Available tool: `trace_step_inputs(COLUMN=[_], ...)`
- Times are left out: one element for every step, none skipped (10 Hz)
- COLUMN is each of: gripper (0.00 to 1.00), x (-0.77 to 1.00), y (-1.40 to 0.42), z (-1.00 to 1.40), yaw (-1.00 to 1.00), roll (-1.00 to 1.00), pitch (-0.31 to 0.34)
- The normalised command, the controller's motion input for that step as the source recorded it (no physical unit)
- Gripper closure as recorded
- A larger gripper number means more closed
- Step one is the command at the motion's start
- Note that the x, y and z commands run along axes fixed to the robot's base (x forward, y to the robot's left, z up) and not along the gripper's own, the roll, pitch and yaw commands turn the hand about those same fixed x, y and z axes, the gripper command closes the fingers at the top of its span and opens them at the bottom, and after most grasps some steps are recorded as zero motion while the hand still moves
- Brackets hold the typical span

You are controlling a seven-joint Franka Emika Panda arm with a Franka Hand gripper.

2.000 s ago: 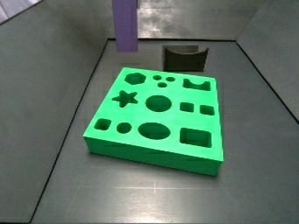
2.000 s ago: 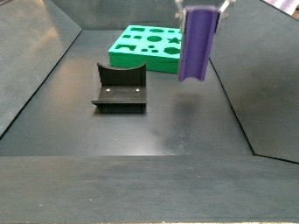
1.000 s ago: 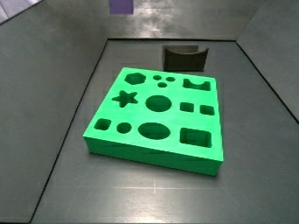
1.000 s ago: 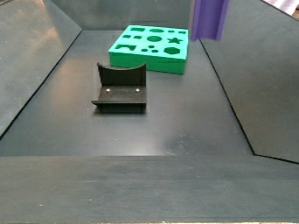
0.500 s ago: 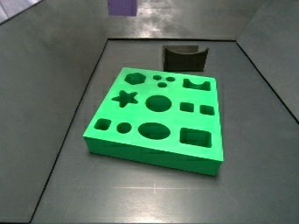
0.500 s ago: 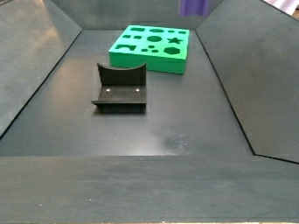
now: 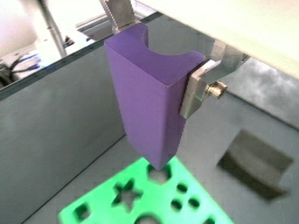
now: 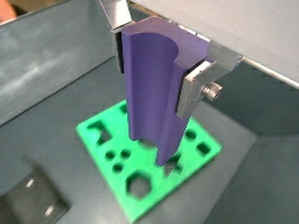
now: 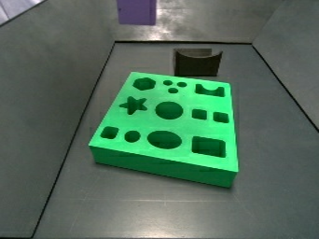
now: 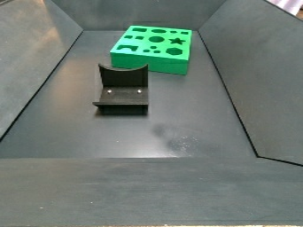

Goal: Pick up the arch object. Move up. Place the arch object on the fixture. Regrasp the arch object. Rotate the arch object. Move to above the board. Insert the arch object.
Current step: Move to above the board, then insert the arch object.

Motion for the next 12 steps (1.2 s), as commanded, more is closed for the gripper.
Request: trace_step_inputs(gripper=[1.0,1.0,1.0,1.0,1.0,1.0,1.0,1.0,1.0,1.0,1.0,1.0], x=[0.39,0.33,0.25,0.18,0.0,0.21,0.86,1.0,1.0,1.0,1.0,1.0], y=[-0.98,-0.69,-0.44,-0.23,0.0,0.36,0.67,0.52,0.41,0.39,0.38,0.38], z=[0.17,0.12,0.08,0.04,-0.02,-0.37,-0.39,-0.43,-0.39,-0.35,-0.31,-0.31], yaw=[0.01,0.01,0.01,0.01,0.0,-0.01,0.0,0.0,-0.12,-0.13,-0.17,-0.17], roll=[0.05,0.07,0.09,0.09,0.0,0.05,-0.02,0.02,0.06,0.05,0.03,0.04], pitch=[0.151,0.167,0.179,0.16,0.0,0.01,0.099,0.126,0.106,0.08,0.044,0.043])
